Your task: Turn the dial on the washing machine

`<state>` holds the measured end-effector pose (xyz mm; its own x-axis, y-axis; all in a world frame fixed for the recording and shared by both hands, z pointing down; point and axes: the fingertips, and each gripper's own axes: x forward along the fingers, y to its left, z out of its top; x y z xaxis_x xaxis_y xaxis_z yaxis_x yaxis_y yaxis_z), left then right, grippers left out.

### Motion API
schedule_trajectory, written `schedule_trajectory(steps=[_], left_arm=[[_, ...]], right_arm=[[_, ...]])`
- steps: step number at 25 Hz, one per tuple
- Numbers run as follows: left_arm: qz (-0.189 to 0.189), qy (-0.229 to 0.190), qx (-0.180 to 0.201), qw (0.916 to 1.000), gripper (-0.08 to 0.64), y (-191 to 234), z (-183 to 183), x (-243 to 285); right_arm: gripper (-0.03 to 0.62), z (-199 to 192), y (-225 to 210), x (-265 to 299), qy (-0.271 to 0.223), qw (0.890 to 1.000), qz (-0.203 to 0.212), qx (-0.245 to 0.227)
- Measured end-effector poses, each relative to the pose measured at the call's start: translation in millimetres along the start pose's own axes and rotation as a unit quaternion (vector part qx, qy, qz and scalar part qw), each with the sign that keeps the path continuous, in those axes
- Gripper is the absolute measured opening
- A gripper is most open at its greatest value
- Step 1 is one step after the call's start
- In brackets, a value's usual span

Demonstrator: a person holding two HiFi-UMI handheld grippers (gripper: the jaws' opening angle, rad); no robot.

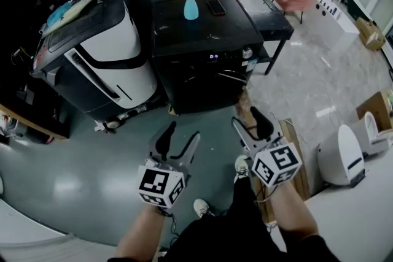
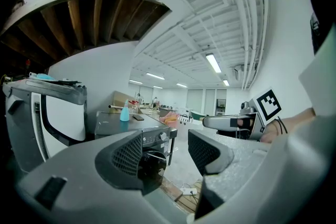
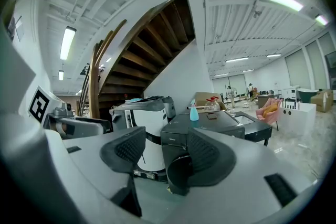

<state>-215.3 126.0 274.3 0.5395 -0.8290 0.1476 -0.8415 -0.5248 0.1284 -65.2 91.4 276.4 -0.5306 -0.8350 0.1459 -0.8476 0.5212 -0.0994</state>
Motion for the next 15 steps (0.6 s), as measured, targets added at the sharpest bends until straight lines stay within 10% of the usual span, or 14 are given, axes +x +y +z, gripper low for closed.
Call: schedule_trajectory(steps=[15], left_arm=[[0.042,0.011,0.009,0.999,0.253,-5.6,32.0,187.6]], right_arm=[[0.247,17.1,-182.3,96.0,0.012,0.999,0.036,0.011]])
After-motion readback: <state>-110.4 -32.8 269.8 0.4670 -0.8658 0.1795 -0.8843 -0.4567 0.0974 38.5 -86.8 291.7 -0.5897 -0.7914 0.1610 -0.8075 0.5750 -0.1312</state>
